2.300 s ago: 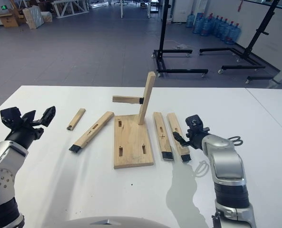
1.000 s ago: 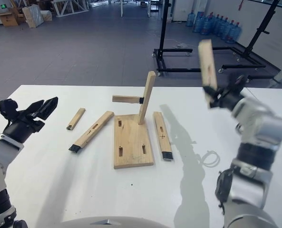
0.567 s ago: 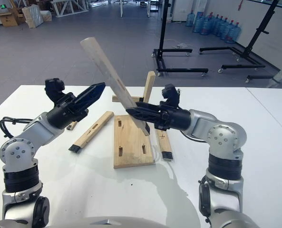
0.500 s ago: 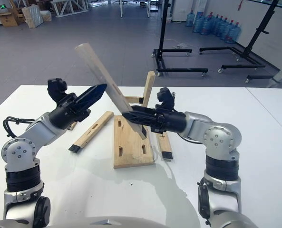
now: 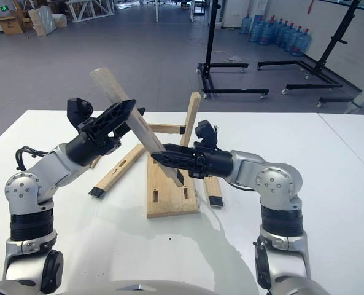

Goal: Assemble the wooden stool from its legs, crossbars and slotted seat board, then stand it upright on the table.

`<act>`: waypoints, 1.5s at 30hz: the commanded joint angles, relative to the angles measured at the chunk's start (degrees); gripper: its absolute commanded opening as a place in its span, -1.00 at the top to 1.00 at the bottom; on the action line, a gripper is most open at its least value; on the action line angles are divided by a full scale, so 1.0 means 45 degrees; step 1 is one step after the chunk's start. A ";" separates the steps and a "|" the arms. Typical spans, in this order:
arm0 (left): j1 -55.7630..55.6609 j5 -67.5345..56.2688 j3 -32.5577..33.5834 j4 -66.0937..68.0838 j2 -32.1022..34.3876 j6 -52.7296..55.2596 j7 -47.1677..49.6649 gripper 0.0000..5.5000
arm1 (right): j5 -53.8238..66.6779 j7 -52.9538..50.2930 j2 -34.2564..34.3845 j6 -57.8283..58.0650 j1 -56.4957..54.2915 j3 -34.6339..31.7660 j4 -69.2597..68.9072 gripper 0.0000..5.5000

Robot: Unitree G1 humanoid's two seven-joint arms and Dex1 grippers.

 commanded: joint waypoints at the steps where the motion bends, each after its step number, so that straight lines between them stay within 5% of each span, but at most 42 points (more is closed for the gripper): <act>1: -0.0305 -0.0245 -0.0007 0.0263 0.0254 -0.0029 0.0312 -0.16 | 0.0272 -0.0259 -0.0055 -0.0121 0.0159 0.0111 -0.0156 0.27; 6: -0.0107 -0.0250 -0.0130 0.0168 0.0412 0.0065 0.0115 0.13 | 0.0441 -0.0493 -0.0041 -0.0169 0.0039 0.0053 0.0023 0.27; 13: -0.0048 0.0047 -0.0277 0.0178 0.0451 -0.0020 0.0053 0.15 | 0.0597 -0.0885 0.0105 -0.0378 0.0011 0.0231 0.0041 0.27; 21: -0.0165 0.1239 -0.0178 0.0759 0.0519 -0.0234 -0.0188 0.24 | 0.0421 0.0037 -0.1188 -0.0699 0.0775 0.0544 -0.0714 -0.33; 28: 0.0048 0.3061 0.0367 0.0525 0.1086 -0.0673 -0.0621 0.24 | -0.1051 0.1222 -0.4098 -0.1950 0.0625 -0.0490 -0.0136 -0.74; 31: 0.0316 0.4391 0.0605 0.0007 0.1760 -0.1065 -0.1063 0.24 | -0.3161 0.2010 -0.5227 -0.3635 0.1235 0.0698 -0.0868 -0.93; 33: 0.0554 0.5430 0.0964 -0.0338 0.2023 -0.1770 -0.1208 0.24 | -0.5535 0.2089 -0.5462 -0.5455 0.1961 0.2767 -0.1668 -0.96; 39: 0.1079 0.9435 0.0414 -0.1732 0.1768 -0.4478 -0.1354 0.24 | -1.2189 0.0038 -0.4031 -0.9425 0.1677 0.7703 -0.1182 -0.96; 45: 0.1473 1.0378 0.0139 -0.2117 0.1310 -0.5076 -0.1477 0.24 | -1.4986 -0.0705 -0.3230 -1.0413 0.0486 0.8597 0.0182 -0.96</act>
